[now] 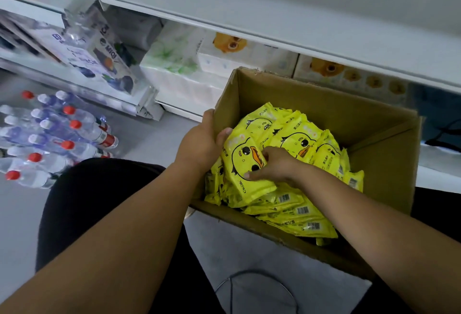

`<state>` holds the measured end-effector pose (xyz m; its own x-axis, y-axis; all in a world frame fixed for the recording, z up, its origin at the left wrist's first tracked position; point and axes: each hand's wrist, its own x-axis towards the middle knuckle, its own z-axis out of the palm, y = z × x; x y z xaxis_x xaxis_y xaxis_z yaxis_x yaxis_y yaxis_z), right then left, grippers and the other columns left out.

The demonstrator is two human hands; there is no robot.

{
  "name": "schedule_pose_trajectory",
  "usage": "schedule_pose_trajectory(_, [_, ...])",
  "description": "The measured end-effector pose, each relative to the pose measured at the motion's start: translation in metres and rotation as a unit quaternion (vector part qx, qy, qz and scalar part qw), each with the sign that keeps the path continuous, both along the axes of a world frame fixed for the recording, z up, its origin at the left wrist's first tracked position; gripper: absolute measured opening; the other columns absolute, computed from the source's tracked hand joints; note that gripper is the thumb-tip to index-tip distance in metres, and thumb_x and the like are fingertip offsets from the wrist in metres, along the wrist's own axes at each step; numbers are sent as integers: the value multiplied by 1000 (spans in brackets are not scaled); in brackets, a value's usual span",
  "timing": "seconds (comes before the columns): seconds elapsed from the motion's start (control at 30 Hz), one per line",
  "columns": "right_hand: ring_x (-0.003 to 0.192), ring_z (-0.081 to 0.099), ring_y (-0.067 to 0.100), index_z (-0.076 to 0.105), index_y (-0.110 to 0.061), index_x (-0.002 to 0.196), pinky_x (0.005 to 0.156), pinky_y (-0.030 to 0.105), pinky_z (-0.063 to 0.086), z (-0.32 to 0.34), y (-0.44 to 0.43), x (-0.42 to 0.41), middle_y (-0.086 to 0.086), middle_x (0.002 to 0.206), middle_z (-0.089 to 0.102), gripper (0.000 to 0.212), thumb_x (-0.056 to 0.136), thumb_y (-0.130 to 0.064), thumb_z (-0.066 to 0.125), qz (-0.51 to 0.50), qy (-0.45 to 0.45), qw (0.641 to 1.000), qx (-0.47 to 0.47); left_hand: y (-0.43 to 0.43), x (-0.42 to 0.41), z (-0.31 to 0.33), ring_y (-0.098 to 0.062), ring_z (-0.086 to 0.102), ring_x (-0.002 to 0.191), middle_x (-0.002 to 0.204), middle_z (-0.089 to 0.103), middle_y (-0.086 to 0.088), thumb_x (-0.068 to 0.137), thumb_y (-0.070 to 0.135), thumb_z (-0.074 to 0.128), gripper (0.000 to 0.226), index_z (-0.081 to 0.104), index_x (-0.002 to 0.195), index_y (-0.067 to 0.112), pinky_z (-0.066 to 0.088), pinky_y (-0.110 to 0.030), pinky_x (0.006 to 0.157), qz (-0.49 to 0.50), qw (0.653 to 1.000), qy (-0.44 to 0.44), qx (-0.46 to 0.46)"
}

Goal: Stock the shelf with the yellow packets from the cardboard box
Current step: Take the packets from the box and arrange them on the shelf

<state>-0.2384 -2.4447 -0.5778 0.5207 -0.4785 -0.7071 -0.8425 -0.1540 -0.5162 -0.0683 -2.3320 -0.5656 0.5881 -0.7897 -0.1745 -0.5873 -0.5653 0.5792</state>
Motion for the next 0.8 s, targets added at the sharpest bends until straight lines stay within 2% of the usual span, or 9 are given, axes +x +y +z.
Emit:
schedule_pose_trajectory(0.07, [108,53,20,46,-13,116,81,32,46,1,7,-1,-2,106,55,80,60,-42,95,-25,-14,999,-14,1,1,0,-42,64,103,113,70,-20,103,47,54,60,35,149,14,48,-43,78,0,1000,3,-1])
schedule_pose_trajectory(0.13, [104,54,18,40,-12,122,78,29,43,1,13,-3,-8,100,52,87,59,-34,97,-74,-42,996,12,2,2,0,-42,64,103,113,70,-20,103,47,54,60,35,149,14,49,-43,79,-1,1000,4,1])
schedule_pose_trajectory(0.3, [86,69,20,71,-15,84,68,26,51,0,12,-9,-2,84,72,31,65,-23,94,-97,-71,989,91,3,1,2,-42,64,101,110,70,-19,102,50,52,59,36,147,14,51,-46,79,-7,1000,-1,-2])
schedule_pose_trajectory(0.4, [84,64,18,66,-15,87,80,31,50,13,3,-23,0,86,68,34,67,-21,92,-127,-78,984,100,4,0,6,-41,64,100,108,70,-18,101,51,54,59,37,144,15,52,-48,79,-4,1000,-5,4])
schedule_pose_trajectory(0.53, [102,68,28,67,-11,105,99,44,52,35,-13,-54,11,105,73,66,51,-34,97,-201,-101,967,116,6,-7,11,-42,64,104,112,67,-19,102,53,50,63,31,149,14,52,-49,81,-5,999,-25,44])
schedule_pose_trajectory(0.63, [104,71,33,65,-3,121,99,52,53,62,-19,-84,15,109,75,78,51,-24,95,-291,-178,919,199,5,-20,16,-43,44,138,156,38,-23,101,59,47,85,10,162,11,43,-54,105,-3,991,-80,106])
schedule_pose_trajectory(0.7, [107,71,31,59,-7,130,101,53,51,83,-21,-107,14,114,74,82,56,-20,92,-333,-233,889,212,0,-41,33,-40,21,153,167,16,-24,99,63,45,91,9,163,9,26,-54,121,-17,991,-116,60])
schedule_pose_trajectory(0.77, [110,70,30,51,-15,137,101,55,51,99,-20,-129,10,119,72,85,61,-18,90,-371,-290,856,215,-5,-74,60,-31,21,155,168,21,-15,98,63,48,83,24,161,14,24,-48,124,-31,997,-52,-37])
schedule_pose_trajectory(0.8, [113,68,30,49,-19,138,101,55,50,106,-16,-139,9,122,72,82,65,-15,86,-387,-317,836,224,-6,-95,74,-27,30,151,165,31,-11,97,63,51,78,33,158,18,30,-47,122,-15,996,40,-73])
